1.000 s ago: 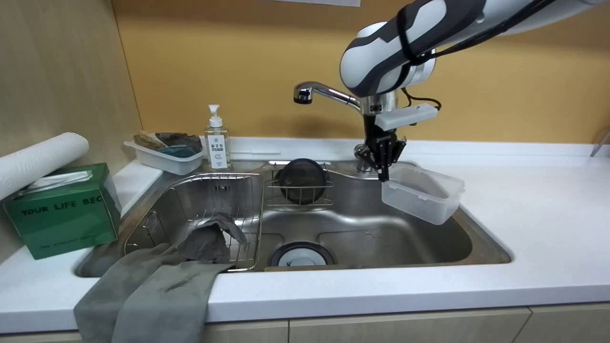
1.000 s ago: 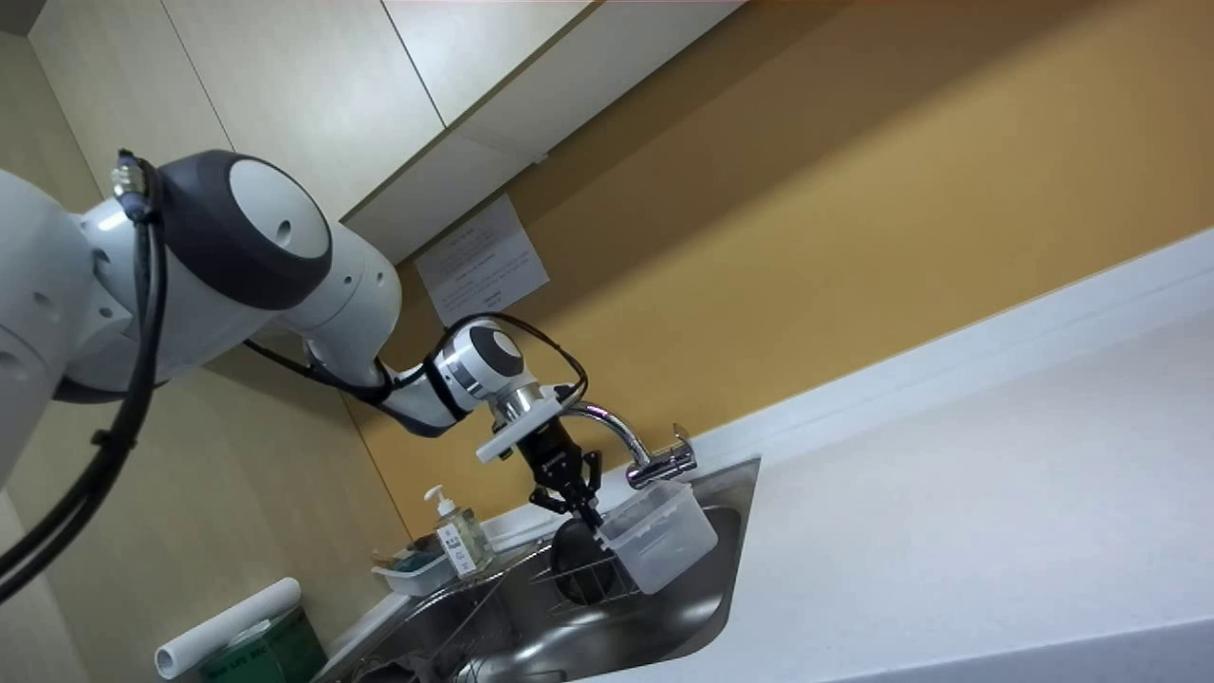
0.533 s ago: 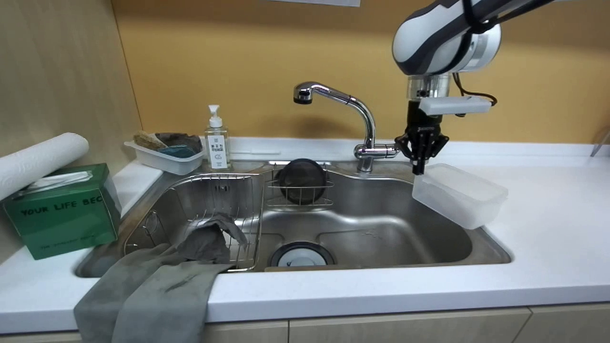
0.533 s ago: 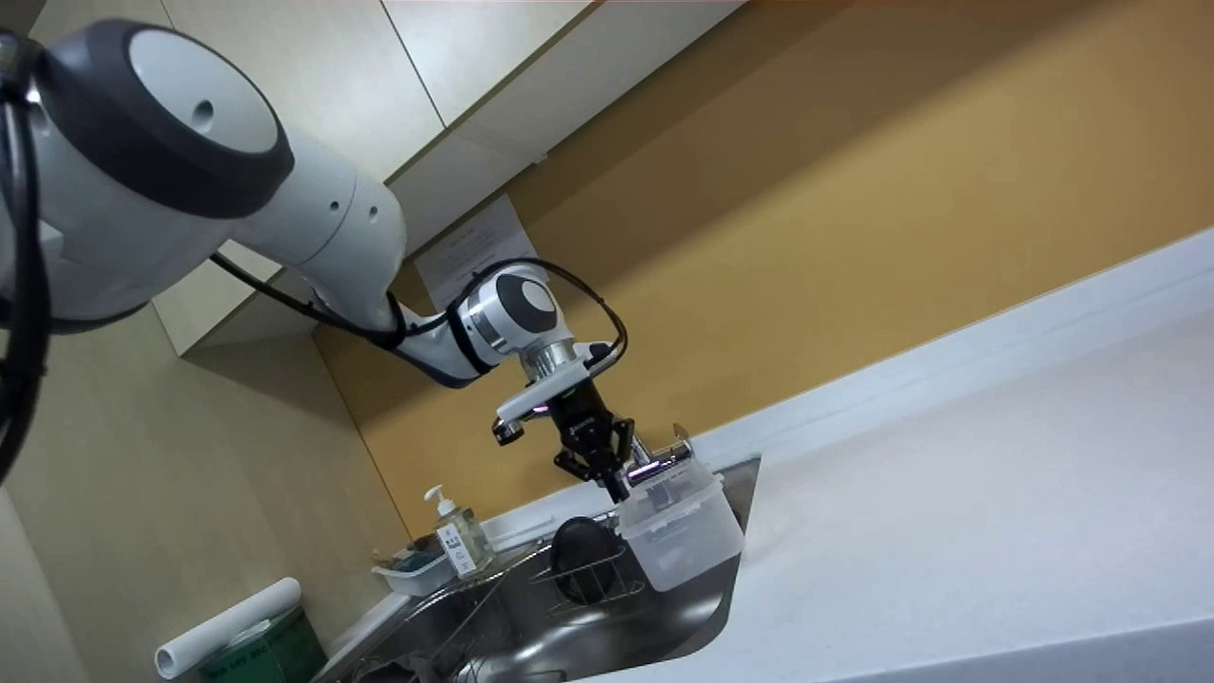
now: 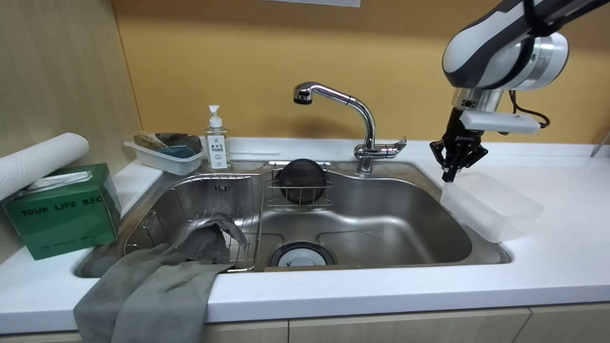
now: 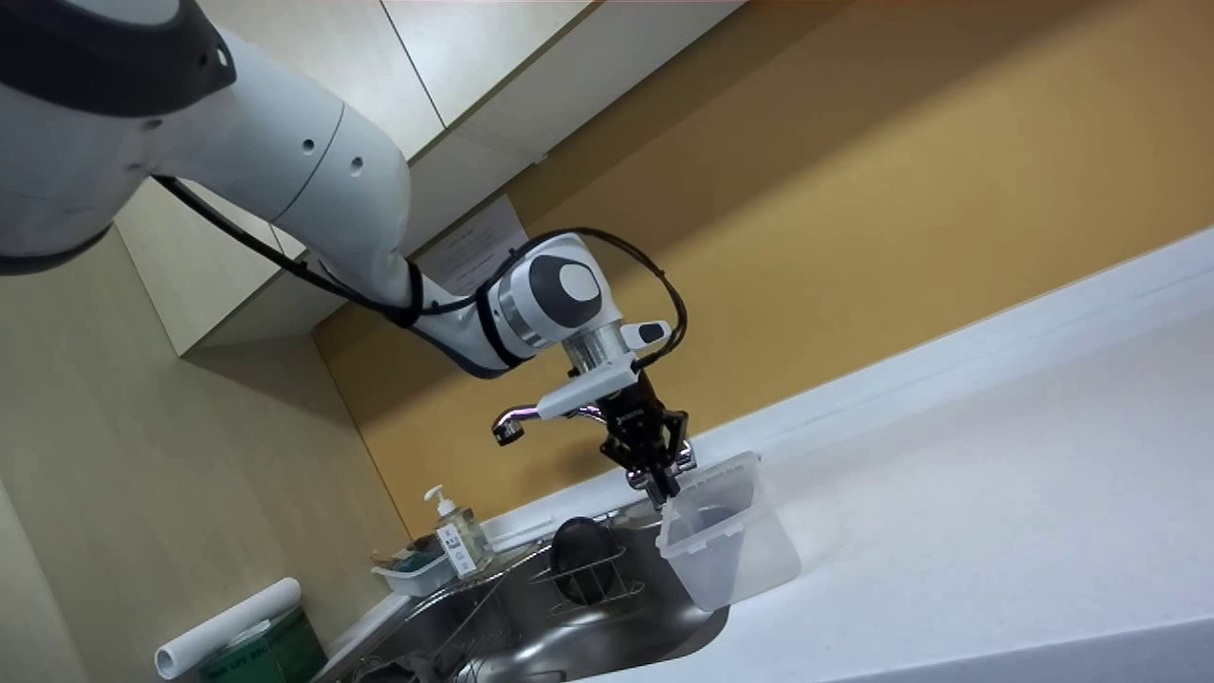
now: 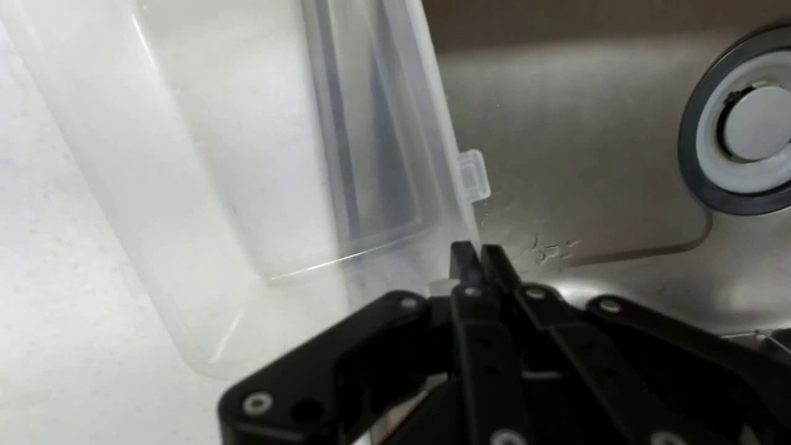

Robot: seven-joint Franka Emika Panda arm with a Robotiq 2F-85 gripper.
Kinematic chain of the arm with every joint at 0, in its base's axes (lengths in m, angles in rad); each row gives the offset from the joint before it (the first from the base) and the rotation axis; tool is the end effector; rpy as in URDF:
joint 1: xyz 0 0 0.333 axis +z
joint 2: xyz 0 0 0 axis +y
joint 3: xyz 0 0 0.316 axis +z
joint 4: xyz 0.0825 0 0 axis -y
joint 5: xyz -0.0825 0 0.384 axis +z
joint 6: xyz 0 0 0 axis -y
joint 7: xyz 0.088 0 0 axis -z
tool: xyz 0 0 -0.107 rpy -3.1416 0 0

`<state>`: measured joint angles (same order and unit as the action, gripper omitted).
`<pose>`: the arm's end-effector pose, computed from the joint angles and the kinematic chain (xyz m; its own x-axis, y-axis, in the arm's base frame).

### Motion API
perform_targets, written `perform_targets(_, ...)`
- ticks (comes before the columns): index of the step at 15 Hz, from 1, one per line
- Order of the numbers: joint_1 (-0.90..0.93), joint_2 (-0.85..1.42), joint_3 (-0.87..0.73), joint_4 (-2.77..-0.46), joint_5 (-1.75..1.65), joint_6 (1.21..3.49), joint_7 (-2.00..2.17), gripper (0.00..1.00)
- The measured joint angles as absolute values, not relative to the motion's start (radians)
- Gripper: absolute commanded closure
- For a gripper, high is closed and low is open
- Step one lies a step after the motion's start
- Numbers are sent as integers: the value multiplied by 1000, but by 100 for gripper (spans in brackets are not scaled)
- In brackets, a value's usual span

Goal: Take the bowl out of the sink

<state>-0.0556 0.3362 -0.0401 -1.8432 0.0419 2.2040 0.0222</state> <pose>0.6323 -0.0576 0.3476 0.9899 -0.1396 0.0243 -0.1391 -0.9900 -0.0217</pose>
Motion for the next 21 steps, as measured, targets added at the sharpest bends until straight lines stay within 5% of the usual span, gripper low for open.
perform_targets(7,-78,227,-79,-2001,56,2309,63,99)
perform_targets(8,-80,216,-84,-2014,56,2314,69,70)
perform_targets(10,-83,200,-92,-2034,56,2319,82,64)
perform_targets(19,-59,195,-69,-2046,102,2369,164,2)
perform_targets(21,-40,183,-55,-2046,110,2389,198,0)
